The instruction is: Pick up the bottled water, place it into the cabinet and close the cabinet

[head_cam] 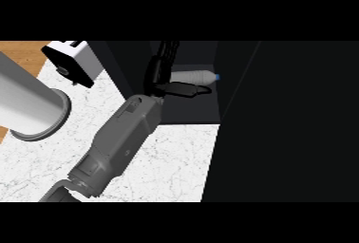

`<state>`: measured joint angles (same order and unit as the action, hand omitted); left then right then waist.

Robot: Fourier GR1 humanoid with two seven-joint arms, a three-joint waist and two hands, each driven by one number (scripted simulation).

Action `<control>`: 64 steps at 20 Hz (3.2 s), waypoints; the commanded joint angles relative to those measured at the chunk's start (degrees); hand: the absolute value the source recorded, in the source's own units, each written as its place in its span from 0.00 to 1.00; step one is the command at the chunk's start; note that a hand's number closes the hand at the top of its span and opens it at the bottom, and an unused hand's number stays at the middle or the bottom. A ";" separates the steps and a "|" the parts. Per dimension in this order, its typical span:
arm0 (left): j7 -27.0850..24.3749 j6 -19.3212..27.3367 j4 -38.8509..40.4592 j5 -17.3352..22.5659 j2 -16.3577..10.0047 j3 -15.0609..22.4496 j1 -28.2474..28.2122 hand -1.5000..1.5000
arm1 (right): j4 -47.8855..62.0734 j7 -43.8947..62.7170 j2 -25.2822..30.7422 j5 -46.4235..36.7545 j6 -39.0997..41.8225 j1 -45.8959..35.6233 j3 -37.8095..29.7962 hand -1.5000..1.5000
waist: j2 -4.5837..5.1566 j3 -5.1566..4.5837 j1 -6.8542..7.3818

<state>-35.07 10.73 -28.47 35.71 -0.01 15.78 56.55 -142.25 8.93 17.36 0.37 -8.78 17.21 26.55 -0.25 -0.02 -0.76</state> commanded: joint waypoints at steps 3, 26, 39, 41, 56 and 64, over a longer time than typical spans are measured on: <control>4.59 1.55 -16.86 -1.55 -0.88 3.65 -12.09 1.00 | -5.77 5.10 0.33 -1.46 -0.68 -0.44 -0.56 0.00 | -0.40 0.00 1.78; 10.22 1.66 -66.54 -3.87 -20.63 7.16 -56.27 1.00 | 3.72 19.66 -5.82 -9.16 2.22 -15.27 24.04 1.00 | -0.07 -0.09 1.75; 8.52 -4.55 -73.02 0.19 -25.24 1.26 -67.53 1.00 | 18.04 26.72 -16.91 -15.78 -4.82 -38.24 29.35 1.00 | 0.07 -0.16 2.57; 8.37 -8.35 -71.04 2.36 -27.39 -1.34 -67.15 1.00 | 17.22 28.42 -16.85 -14.92 -6.47 -42.18 25.72 1.00 | 0.22 -0.25 2.98; 5.65 -15.38 -72.33 4.18 -30.30 -6.53 -73.84 1.00 | 43.59 23.67 -17.24 7.95 -9.47 -60.58 0.23 1.00 | 0.80 0.01 3.24; 7.78 -18.27 -72.05 6.77 -32.16 -11.80 -74.54 1.00 | 66.48 10.57 -16.61 16.09 3.23 -65.26 -9.65 1.00 | 0.56 0.03 2.17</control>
<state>-28.58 -6.85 -99.90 41.51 -31.64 6.06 -17.67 -85.58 24.47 0.55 13.51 -11.44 -45.72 22.16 0.33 -0.04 2.05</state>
